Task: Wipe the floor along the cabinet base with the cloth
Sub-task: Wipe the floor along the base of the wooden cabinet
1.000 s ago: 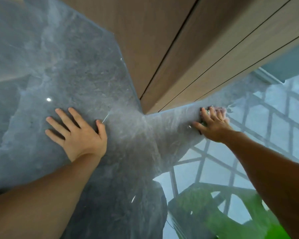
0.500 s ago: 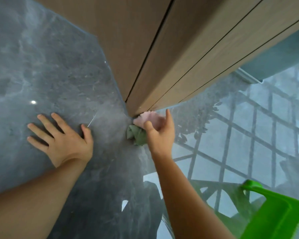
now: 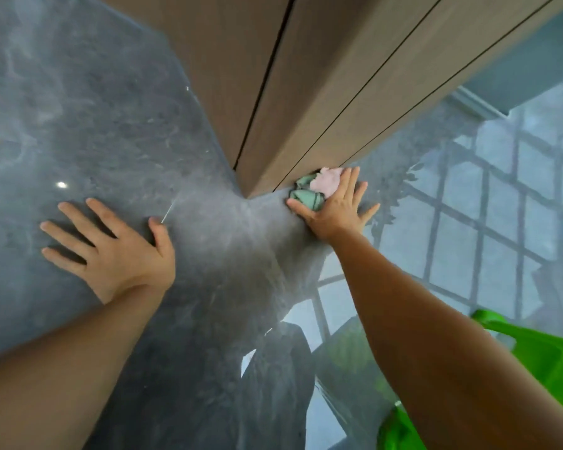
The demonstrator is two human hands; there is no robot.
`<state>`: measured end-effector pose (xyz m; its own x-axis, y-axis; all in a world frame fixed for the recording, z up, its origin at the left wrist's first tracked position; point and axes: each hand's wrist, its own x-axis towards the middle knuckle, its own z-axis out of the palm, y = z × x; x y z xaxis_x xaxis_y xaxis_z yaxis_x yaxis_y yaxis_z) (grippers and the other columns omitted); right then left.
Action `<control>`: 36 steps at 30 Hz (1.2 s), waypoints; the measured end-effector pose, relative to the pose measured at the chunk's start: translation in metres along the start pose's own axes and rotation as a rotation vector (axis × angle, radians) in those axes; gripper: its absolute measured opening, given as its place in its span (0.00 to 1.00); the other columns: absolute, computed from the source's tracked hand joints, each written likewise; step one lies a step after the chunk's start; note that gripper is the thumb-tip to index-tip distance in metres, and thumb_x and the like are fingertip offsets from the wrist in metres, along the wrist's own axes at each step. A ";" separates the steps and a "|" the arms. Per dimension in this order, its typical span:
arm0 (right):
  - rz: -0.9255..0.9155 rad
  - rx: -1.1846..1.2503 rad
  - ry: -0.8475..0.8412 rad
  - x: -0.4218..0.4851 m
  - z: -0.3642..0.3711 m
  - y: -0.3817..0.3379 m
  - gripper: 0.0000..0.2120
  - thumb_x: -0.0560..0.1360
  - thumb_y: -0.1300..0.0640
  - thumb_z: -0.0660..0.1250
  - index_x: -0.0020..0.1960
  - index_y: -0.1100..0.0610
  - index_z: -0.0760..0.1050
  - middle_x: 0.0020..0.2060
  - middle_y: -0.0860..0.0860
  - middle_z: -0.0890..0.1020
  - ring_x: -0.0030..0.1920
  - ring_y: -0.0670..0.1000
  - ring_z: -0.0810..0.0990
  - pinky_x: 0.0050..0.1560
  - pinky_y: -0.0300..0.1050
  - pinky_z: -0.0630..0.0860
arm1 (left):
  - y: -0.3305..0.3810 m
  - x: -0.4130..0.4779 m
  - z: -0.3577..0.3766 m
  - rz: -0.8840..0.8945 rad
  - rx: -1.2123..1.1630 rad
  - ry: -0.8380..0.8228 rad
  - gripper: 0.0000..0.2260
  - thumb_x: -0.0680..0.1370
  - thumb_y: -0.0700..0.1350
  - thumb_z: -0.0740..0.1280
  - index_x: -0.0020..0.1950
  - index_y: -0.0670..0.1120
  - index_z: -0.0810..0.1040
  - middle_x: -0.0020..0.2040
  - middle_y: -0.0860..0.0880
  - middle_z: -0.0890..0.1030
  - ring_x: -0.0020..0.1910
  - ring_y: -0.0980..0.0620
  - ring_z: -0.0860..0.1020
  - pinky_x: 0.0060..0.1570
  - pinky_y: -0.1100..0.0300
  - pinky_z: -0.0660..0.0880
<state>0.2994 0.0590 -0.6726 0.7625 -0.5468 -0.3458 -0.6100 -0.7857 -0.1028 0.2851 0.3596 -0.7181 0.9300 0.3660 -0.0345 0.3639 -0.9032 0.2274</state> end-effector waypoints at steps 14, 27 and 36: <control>-0.272 0.063 -0.332 -0.120 0.041 -0.109 0.78 0.53 0.20 0.68 0.73 0.63 0.22 0.77 0.62 0.30 0.77 0.64 0.28 0.67 0.69 0.27 | 0.006 -0.001 -0.006 -0.033 0.013 -0.035 0.36 0.79 0.61 0.51 0.81 0.41 0.53 0.81 0.33 0.54 0.79 0.27 0.50 0.74 0.31 0.46; -0.720 -0.149 -0.112 -0.115 0.050 -0.114 0.48 0.71 0.25 0.42 0.81 0.54 0.39 0.80 0.59 0.36 0.78 0.66 0.33 0.76 0.68 0.41 | 0.003 0.004 0.005 -0.049 -0.007 -0.013 0.39 0.76 0.60 0.56 0.81 0.40 0.53 0.81 0.33 0.53 0.79 0.28 0.49 0.74 0.29 0.45; -0.709 -0.090 0.001 -0.059 0.052 -0.193 0.51 0.71 0.25 0.52 0.81 0.57 0.45 0.80 0.63 0.42 0.77 0.69 0.35 0.75 0.66 0.34 | 0.003 0.001 0.000 -0.039 0.031 -0.042 0.37 0.78 0.60 0.53 0.81 0.39 0.54 0.81 0.33 0.53 0.79 0.28 0.49 0.74 0.29 0.46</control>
<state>0.3610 0.2576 -0.6807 0.9692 0.1042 -0.2230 0.0529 -0.9730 -0.2247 0.2869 0.3577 -0.7172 0.9161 0.3920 -0.0841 0.4009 -0.8951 0.1949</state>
